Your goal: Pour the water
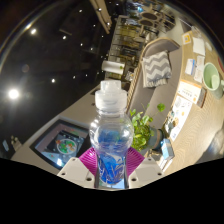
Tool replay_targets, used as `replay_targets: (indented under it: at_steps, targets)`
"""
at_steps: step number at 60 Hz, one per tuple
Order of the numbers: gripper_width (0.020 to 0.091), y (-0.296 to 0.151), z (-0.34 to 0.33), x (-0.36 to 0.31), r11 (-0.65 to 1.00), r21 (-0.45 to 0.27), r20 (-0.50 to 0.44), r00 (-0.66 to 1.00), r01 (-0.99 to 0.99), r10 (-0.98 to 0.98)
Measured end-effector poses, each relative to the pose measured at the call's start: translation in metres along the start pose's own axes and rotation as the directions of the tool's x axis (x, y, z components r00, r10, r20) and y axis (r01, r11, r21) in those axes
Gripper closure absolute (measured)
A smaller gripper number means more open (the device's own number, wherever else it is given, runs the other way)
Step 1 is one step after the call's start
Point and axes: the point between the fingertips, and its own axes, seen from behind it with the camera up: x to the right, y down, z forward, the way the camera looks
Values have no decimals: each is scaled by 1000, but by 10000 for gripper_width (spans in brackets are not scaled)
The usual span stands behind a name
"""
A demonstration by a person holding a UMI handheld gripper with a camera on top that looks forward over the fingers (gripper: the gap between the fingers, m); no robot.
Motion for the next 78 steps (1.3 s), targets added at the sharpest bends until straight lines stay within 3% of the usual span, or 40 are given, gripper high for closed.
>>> replay_targets:
  at_steps: [9, 19, 28, 38, 46, 54, 59, 64, 72, 78]
  targets:
    - [776, -76, -11, 51, 926, 26, 57, 925, -376, 375]
    - [777, -130, -27, 109, 736, 65, 136, 736, -674, 663]
    - [779, -150, -23, 160, 617, 90, 151, 623, -781, 767]
    - [778, -140, -21, 175, 655, 84, 60, 660, -751, 749]
    - [776, -132, -23, 169, 859, 58, -101, 853, -508, 511]
    - [776, -162, -43, 151, 999, 29, -271, 962, 33, -24]
    - [772, -201, -66, 119, 924, 10, -332, 873, 383, -358]
    - [773, -230, -76, 101, 788, 4, -366, 734, 616, -572]
    - [770, -272, -116, 89, 575, -31, -418, 512, 817, -750]
    - [771, -292, -145, 115, 442, -114, -465, 346, 890, -815]
